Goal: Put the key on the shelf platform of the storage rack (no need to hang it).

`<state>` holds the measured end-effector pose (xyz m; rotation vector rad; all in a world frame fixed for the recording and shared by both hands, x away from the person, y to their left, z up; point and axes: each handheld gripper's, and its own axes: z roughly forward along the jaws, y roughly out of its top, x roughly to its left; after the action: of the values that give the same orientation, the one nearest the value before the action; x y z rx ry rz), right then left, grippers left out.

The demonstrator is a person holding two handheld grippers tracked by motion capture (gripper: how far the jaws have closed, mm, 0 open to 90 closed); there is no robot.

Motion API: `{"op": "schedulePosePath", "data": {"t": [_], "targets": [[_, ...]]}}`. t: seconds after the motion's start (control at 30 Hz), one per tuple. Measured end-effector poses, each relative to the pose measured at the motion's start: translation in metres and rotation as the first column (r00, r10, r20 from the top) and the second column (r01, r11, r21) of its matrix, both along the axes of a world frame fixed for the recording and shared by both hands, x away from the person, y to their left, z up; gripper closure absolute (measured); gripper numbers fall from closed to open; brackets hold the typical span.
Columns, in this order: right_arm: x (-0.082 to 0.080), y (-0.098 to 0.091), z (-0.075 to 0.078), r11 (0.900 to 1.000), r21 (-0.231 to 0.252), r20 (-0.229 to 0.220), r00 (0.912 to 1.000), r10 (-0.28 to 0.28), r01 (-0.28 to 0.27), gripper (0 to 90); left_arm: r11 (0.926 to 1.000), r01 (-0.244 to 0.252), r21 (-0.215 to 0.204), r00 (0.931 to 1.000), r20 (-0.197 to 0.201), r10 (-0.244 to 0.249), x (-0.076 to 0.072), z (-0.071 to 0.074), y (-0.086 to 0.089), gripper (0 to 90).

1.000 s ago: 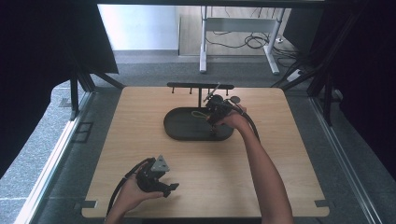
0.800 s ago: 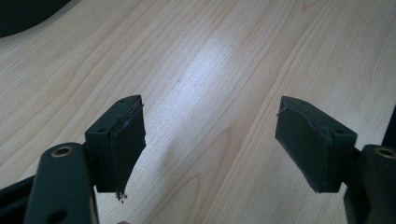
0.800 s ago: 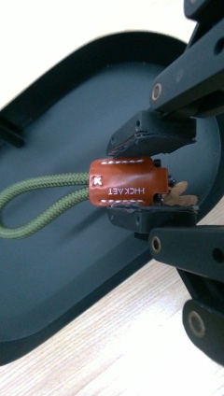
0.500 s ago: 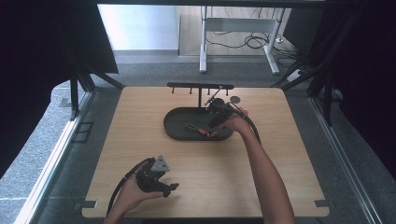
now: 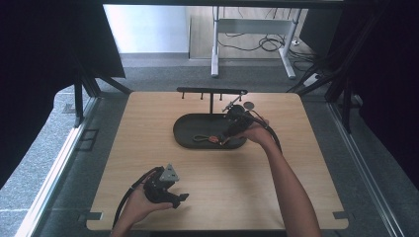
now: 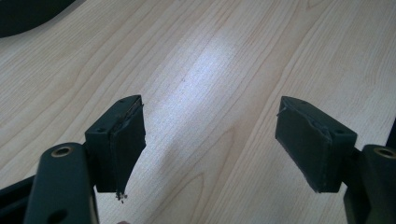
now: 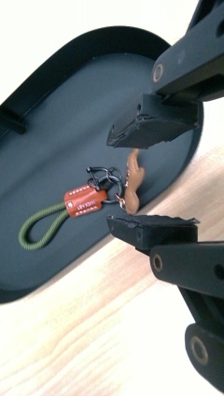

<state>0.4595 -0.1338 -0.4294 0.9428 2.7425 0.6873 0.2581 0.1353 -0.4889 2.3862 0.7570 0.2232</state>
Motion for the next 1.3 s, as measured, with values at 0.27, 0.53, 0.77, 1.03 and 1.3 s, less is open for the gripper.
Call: {"op": "schedulePosePath", "data": {"t": [0.27,0.53,0.77,1.03,1.3], "targets": [[-0.026,-0.019,0.004,0.9986,0.053,0.021,0.9997,-0.010,0.009,52.3,0.9999,-0.006,0.013,1.0000,-0.001,0.006,0.001,-0.002,-0.001,24.9],[-0.060,-0.043,0.004,0.9940,0.109,0.065,0.9979,-0.001,-0.006,51.9,0.9997,-0.014,0.021,0.9999,0.000,0.014,0.001,-0.003,-0.002,24.9],[-0.090,-0.063,-0.002,0.9901,0.139,0.096,0.9954,0.000,-0.014,50.6,0.9997,-0.016,0.018,0.9999,0.002,0.015,0.001,-0.003,-0.002,25.0],[-0.121,-0.092,-0.023,0.9827,0.184,0.100,0.9941,-0.043,0.024,48.9,0.9992,-0.022,0.033,0.9997,-0.005,0.023,0.001,-0.005,-0.004,25.0],[-0.145,-0.108,-0.048,0.9759,0.216,0.103,0.9931,-0.057,0.034,45.4,0.9987,-0.031,0.040,0.9995,0.002,0.031,0.000,-0.004,-0.005,25.0]]}}
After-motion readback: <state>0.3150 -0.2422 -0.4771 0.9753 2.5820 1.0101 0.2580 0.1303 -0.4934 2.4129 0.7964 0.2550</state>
